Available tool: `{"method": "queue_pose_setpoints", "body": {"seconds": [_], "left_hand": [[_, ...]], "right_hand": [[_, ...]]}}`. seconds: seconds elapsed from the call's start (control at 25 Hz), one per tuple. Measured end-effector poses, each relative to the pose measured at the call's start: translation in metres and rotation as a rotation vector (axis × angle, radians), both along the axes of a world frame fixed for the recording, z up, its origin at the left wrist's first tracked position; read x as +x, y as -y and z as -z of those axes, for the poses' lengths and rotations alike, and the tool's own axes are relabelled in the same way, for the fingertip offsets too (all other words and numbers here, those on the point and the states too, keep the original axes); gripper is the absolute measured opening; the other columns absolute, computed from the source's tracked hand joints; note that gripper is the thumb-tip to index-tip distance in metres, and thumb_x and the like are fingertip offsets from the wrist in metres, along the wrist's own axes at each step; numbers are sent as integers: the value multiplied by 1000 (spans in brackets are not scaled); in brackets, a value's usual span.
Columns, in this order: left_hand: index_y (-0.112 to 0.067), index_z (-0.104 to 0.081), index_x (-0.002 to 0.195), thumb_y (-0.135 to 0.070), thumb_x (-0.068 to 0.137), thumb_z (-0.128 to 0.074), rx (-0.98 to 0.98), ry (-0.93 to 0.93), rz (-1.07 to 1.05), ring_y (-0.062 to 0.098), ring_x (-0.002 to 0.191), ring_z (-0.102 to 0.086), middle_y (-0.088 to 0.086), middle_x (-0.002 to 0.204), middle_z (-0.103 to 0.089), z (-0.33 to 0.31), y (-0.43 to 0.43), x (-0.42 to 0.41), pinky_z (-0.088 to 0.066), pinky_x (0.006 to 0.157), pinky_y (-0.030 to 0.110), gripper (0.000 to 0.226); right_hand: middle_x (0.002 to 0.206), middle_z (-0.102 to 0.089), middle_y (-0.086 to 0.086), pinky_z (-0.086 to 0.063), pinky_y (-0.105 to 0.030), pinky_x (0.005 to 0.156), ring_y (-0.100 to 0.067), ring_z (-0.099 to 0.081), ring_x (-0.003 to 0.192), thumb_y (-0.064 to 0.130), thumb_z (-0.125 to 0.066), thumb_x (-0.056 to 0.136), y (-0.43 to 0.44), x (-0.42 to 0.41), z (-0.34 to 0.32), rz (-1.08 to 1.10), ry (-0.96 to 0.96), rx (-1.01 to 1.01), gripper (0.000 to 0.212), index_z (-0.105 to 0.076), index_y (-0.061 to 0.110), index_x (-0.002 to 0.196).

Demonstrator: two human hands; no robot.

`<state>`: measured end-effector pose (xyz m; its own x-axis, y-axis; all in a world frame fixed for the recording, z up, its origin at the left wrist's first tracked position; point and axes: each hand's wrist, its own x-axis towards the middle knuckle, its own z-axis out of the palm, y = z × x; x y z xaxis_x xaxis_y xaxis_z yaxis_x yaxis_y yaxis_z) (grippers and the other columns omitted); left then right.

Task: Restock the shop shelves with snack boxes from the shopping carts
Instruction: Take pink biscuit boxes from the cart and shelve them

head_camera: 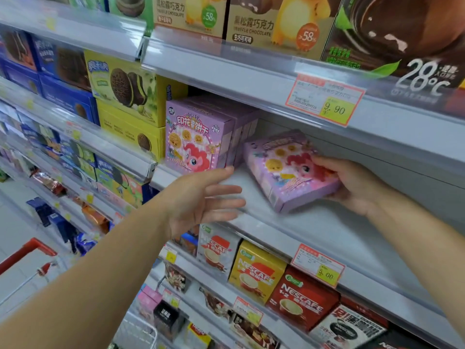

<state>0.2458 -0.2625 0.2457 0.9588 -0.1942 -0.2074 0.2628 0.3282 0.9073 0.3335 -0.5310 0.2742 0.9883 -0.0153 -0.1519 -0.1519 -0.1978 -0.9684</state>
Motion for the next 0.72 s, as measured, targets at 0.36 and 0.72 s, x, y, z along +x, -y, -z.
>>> {"method": "queue_pose_setpoints", "body": {"seconds": [0.36,0.72], "left_hand": [[-17,-63,120,-30,90,-63,84,159,-98,24,92,-75,5,103,-76,16,-32,13,-63,68,33,32],[-20,-68,116,-29,90,-63,90,175,-166,24,93,-74,5,103,-76,38,-60,13,-63,72,35,28]], "right_hand": [[97,-71,-15,-58,-38,74,-27,-69,78,1,-77,74,-16,47,8,234,314,-251,23,-67,2,95],[104,-68,-24,-60,-39,79,-29,-67,76,-11,-63,80,-93,110,28,78,288,-22,31,-67,-6,110]]}}
